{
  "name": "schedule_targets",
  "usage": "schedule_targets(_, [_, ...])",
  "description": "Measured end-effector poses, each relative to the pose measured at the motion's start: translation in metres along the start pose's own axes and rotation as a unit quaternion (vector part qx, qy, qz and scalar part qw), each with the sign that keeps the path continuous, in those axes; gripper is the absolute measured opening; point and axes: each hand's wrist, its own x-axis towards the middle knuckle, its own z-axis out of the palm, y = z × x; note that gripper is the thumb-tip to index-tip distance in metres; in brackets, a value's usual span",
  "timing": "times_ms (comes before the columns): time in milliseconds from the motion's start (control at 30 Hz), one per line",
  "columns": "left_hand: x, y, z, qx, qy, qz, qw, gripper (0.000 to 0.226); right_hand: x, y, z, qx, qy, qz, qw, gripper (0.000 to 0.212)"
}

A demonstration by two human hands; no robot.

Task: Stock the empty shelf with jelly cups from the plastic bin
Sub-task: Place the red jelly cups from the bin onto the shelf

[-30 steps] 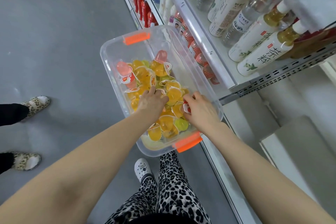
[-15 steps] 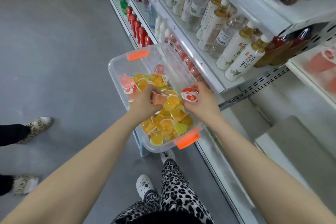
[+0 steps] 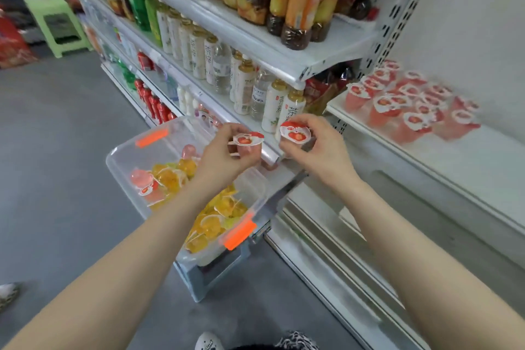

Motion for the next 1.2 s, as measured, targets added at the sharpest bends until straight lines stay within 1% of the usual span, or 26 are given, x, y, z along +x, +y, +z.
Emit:
schedule_targets(133, [0.004, 0.033, 0.046, 0.011, -0.022, 0.042, 0.999, 0.039, -0.010, 0.015, -0.062, -0.027, 0.041, -0.011, 0.999, 0.039])
schedule_targets(267, [0.003, 0.064, 0.092, 0.007, -0.045, 0.049, 0.998, 0.038, -0.019, 0.040, -0.120, -0.042, 0.077, -0.011, 0.996, 0.038])
schedule_targets(333, [0.002, 0.083, 0.119, 0.029, -0.044, 0.070, 0.996, 0.042, -0.027, 0.056, -0.155, -0.049, 0.097, -0.006, 0.994, 0.036])
schedule_targets(467, [-0.002, 0.115, 0.163, 0.045, -0.030, 0.091, 0.994, 0.048, -0.038, 0.090, -0.217, -0.066, 0.123, 0.053, 0.989, 0.037])
schedule_targets(567, [-0.006, 0.127, 0.189, 0.064, -0.023, 0.094, 0.993, 0.048, -0.040, 0.123, -0.247, -0.096, 0.113, 0.092, 0.985, 0.035])
schedule_targets(667, [-0.010, 0.131, 0.206, 0.075, -0.009, 0.090, 0.993, 0.049, -0.039, 0.153, -0.258, -0.126, 0.078, 0.129, 0.980, 0.027])
schedule_targets(767, [-0.011, 0.133, 0.218, 0.108, -0.002, 0.089, 0.990, 0.054, -0.035, 0.174, -0.255, -0.163, 0.043, 0.112, 0.979, 0.026])
schedule_targets(833, [-0.011, 0.135, 0.223, 0.139, 0.004, 0.089, 0.986, 0.056, -0.030, 0.183, -0.249, -0.171, 0.034, 0.097, 0.980, 0.029])
schedule_targets(900, [-0.010, 0.136, 0.226, 0.168, 0.008, 0.095, 0.981, 0.058, -0.025, 0.189, -0.244, -0.169, 0.032, 0.087, 0.981, 0.031])
schedule_targets(1000, [-0.008, 0.137, 0.229, 0.193, 0.011, 0.103, 0.976, 0.060, -0.018, 0.194, -0.237, -0.171, 0.036, 0.072, 0.982, 0.027])
schedule_targets(1100, [-0.004, 0.139, 0.233, 0.211, 0.009, 0.121, 0.970, 0.056, -0.016, 0.196, -0.232, -0.172, 0.050, 0.064, 0.982, 0.025])
schedule_targets(1200, [0.002, 0.139, 0.238, 0.229, -0.001, 0.137, 0.964, 0.058, -0.018, 0.199, -0.229, -0.184, 0.063, 0.037, 0.980, 0.024])
